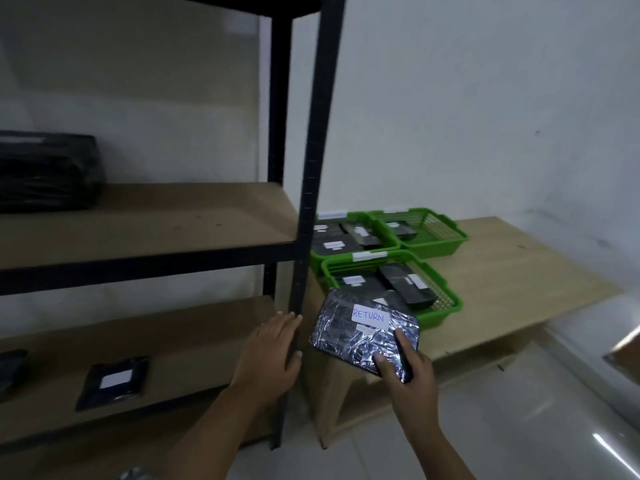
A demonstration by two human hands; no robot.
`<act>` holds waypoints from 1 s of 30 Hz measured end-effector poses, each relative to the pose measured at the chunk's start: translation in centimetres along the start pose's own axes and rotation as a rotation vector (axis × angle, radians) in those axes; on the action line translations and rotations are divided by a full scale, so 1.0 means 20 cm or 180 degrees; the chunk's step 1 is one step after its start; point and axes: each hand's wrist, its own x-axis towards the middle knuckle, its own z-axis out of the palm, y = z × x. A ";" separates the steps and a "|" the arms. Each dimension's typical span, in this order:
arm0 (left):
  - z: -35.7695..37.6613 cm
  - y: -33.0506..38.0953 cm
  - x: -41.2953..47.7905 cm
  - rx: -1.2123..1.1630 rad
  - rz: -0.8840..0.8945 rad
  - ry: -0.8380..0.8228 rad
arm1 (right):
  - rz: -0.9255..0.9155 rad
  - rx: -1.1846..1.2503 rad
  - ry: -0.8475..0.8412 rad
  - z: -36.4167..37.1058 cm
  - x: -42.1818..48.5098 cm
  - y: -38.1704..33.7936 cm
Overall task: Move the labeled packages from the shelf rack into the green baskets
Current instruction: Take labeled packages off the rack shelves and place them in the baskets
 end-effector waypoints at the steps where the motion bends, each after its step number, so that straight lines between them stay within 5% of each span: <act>1: 0.04 0.06 0.04 0.0007 0.0037 0.0012 | -0.0005 -0.0029 0.0044 -0.07 0.03 0.02; 11: 0.30 0.42 0.51 0.0088 0.0402 -0.0222 | 0.0145 -0.0384 0.0475 -0.43 0.45 0.19; 30: 0.77 0.32 1.79 0.0117 0.0361 -0.0418 | 0.0257 -0.0641 0.0504 -0.35 1.75 0.45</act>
